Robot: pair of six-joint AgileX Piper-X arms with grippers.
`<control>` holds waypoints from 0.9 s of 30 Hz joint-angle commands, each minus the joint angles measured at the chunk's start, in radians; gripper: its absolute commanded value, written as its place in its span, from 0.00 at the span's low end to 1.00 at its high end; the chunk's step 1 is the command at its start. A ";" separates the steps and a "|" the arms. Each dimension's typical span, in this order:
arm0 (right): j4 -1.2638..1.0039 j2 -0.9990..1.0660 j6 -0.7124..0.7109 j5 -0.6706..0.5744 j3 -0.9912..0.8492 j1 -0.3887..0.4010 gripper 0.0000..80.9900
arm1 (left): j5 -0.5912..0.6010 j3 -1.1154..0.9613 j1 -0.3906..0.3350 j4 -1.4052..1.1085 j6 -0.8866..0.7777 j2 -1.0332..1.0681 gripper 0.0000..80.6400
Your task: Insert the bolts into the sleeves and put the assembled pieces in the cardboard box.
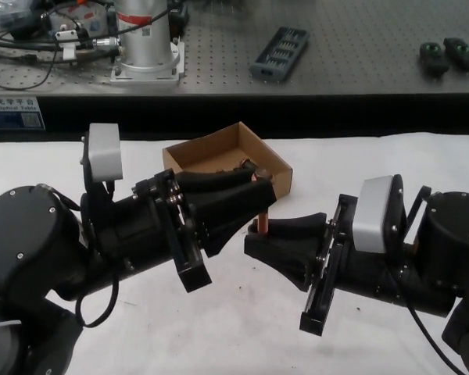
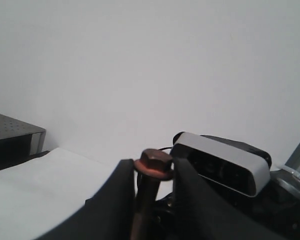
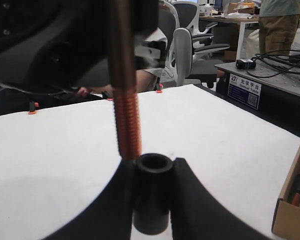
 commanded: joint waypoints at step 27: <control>-0.102 0.000 0.061 -0.072 -0.004 -0.021 0.07 | -0.009 -0.023 0.000 0.039 0.041 0.083 0.01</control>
